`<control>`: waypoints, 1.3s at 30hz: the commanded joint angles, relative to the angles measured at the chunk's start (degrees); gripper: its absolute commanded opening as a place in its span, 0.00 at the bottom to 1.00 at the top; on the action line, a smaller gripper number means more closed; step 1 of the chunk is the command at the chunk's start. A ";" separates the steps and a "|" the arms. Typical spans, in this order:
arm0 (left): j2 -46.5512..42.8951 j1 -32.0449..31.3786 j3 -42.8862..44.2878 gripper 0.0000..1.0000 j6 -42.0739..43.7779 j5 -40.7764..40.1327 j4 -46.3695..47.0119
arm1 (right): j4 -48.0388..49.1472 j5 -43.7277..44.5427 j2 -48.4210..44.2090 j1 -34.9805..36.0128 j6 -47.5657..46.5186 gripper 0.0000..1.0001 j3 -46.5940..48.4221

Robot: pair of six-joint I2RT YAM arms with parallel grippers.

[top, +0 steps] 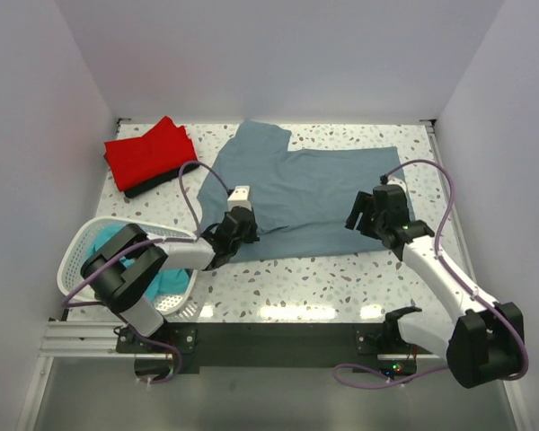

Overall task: Fold and stack the t-shirts
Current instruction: Fold the tshirt

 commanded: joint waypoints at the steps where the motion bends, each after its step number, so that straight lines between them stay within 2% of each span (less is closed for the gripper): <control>1: -0.84 -0.35 5.90 0.00 3.66 -1.75 -0.67 | 2.20 1.33 1.79 0.15 -0.86 0.74 4.54; 8: 6.63 -0.17 21.09 0.00 9.29 -1.05 -6.56 | 2.02 4.14 6.97 0.15 -1.13 0.75 9.12; 14: 13.75 1.06 30.15 0.00 11.40 1.33 -8.50 | 2.64 5.64 12.07 0.15 -2.00 0.76 11.67; 24: 20.78 4.13 36.32 0.00 13.16 5.19 -9.73 | 4.75 6.34 17.96 0.15 -2.62 0.76 13.17; 25: 20.96 4.22 36.50 0.03 13.25 5.89 -9.65 | 4.75 6.25 18.14 0.15 -2.62 0.76 13.26; 26: 20.96 4.31 36.67 0.11 13.25 6.25 -9.04 | 4.84 6.25 18.14 0.07 -2.62 0.76 13.34; 28: 20.96 4.31 36.85 0.19 13.25 7.39 -8.51 | 4.84 6.16 18.05 0.15 -2.71 0.76 13.52; 29: 20.87 4.31 37.29 0.31 13.25 7.92 -8.07 | 4.92 6.34 17.97 0.15 -2.71 0.76 13.52; 30: 20.70 4.31 37.46 0.34 13.25 8.36 -7.72 | 5.01 6.34 17.79 0.15 -2.71 0.76 13.52; 36: 19.21 4.57 37.73 0.36 11.67 16.43 -4.55 | 5.71 6.08 17.88 0.15 -2.62 0.77 13.35; 39: 16.58 5.89 34.49 0.36 9.74 18.02 -2.27 | 6.59 4.85 18.05 0.15 -2.79 0.77 13.17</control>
